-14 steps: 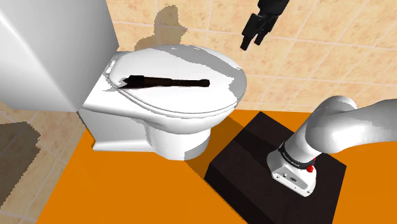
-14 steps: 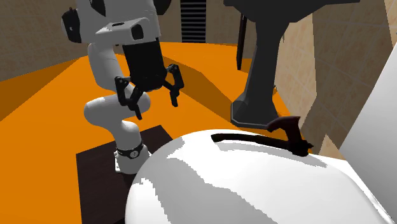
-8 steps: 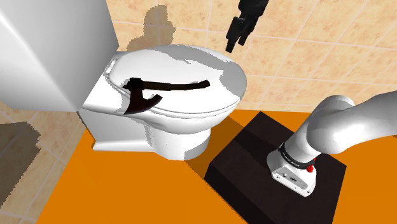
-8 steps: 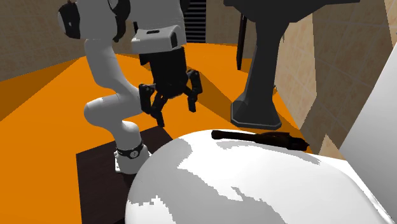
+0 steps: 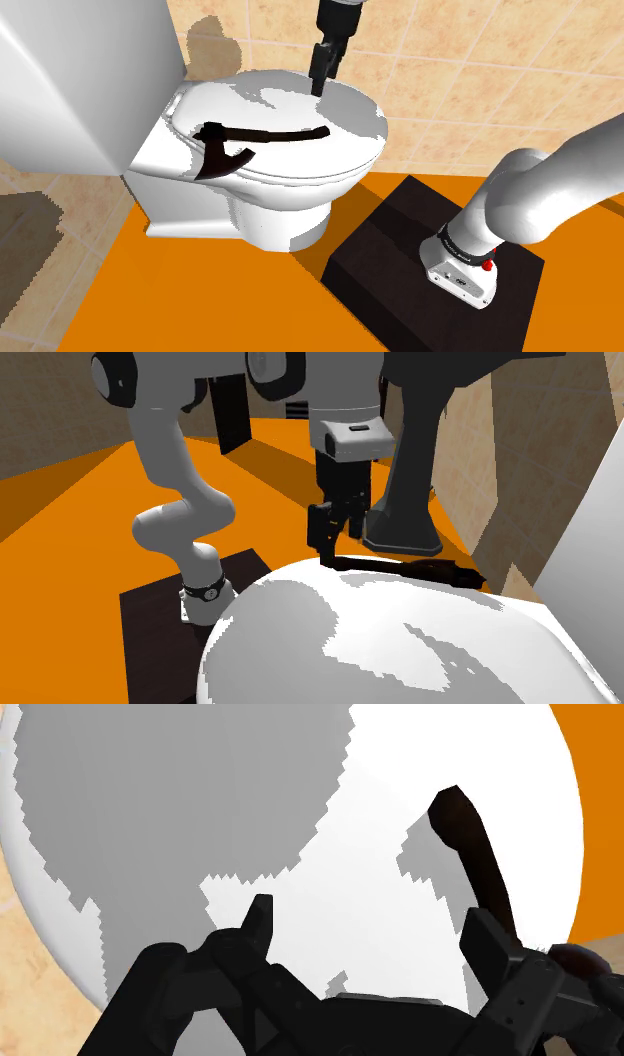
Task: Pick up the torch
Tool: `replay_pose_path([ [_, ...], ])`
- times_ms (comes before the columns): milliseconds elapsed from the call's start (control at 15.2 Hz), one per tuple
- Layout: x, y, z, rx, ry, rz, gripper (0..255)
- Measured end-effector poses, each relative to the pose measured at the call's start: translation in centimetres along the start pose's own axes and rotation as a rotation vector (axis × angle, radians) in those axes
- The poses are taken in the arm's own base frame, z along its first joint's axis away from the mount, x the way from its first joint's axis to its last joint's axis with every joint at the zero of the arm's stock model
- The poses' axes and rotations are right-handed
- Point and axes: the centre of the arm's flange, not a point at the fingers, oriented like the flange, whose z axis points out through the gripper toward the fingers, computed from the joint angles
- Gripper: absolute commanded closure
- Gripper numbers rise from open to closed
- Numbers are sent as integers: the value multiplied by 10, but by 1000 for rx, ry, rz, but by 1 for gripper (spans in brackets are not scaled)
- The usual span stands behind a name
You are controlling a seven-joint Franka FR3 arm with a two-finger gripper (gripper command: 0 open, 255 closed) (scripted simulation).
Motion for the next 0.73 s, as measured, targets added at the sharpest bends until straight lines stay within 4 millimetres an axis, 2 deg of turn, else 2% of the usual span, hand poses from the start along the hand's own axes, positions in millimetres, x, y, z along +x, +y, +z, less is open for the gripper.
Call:
replay_pose_path([
  [264, 41, -38, 17, -6, -27, -134, 0],
  [660, 86, -104, 43, -16, -68, -333, 0],
  [726, 89, -109, 49, -17, -72, -350, 0],
])
